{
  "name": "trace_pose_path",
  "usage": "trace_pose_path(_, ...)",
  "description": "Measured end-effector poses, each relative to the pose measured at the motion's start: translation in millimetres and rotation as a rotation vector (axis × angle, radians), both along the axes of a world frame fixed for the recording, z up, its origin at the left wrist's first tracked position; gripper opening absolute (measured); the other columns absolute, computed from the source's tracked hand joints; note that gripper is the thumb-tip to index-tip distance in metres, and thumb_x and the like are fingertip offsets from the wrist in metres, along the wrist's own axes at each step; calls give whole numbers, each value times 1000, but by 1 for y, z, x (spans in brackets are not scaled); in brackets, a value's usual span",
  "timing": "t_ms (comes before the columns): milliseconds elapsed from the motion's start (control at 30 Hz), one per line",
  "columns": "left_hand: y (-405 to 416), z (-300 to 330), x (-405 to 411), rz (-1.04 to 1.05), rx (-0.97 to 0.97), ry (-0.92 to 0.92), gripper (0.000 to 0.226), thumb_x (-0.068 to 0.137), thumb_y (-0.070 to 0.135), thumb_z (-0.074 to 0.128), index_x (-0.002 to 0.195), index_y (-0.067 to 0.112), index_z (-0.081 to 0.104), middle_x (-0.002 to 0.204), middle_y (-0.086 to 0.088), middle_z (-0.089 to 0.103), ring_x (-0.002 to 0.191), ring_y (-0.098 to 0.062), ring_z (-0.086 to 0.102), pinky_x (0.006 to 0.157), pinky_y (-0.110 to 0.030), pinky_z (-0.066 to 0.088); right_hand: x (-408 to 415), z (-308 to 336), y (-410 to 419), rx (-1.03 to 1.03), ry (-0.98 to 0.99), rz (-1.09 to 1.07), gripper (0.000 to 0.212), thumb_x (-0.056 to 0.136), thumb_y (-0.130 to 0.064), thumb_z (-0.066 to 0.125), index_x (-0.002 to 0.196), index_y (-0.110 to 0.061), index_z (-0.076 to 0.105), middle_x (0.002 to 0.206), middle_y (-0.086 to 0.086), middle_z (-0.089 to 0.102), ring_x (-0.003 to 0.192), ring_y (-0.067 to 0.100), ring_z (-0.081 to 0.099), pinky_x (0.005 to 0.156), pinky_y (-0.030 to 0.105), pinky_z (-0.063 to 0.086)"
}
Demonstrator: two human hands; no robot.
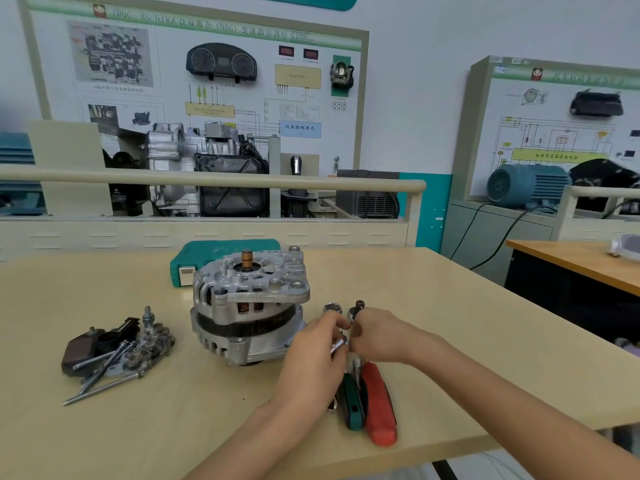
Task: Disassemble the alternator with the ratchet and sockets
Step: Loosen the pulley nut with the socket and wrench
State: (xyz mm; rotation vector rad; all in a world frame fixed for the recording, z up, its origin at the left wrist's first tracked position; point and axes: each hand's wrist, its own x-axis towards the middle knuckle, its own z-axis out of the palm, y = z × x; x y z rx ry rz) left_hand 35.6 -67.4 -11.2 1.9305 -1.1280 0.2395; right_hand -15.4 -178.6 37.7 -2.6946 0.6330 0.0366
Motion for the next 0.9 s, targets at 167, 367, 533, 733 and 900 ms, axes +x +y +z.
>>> trace_pose_path(167,1,-2,0,115,65,-135,32,90,34,59,120,38,50,103,17,66,86,-4,61,62,-19,41,-14,17,-5,494,24,-17,14,90,-18,50,81,-11,58,70,1,53,50,6,44,44,15,31)
trace_pose_path(367,-5,-2,-1,56,49,-154,35,91,25,59,125,30,51,111,13,66,88,-7,60,73,-21,47,-18,11,-13,679,47,-35,18,94,-19,53,78,-12,58,70,0,53,56,7,43,51,16,31)
trace_pose_path(533,1,0,-2,4,60,-125,43,91,31,59,132,27,45,118,10,58,94,-7,58,78,-21,47,-16,1,-19,514,-127,-88,11,87,-19,60,78,-16,55,67,-3,53,53,5,41,46,16,28)
trace_pose_path(733,18,-12,-10,81,214,-257,24,98,37,40,118,29,48,110,11,52,100,-8,53,69,-17,38,-8,-14,-30,-11,-248,-90,13,84,-22,65,81,-14,55,80,-1,53,76,14,49,55,18,37)
trace_pose_path(900,24,-14,-13,92,233,-224,28,97,41,40,120,29,48,109,9,46,99,-7,51,70,-16,38,-2,-21,-27,-43,-210,-100,17,81,-26,69,82,-15,57,98,4,59,89,19,55,69,27,41)
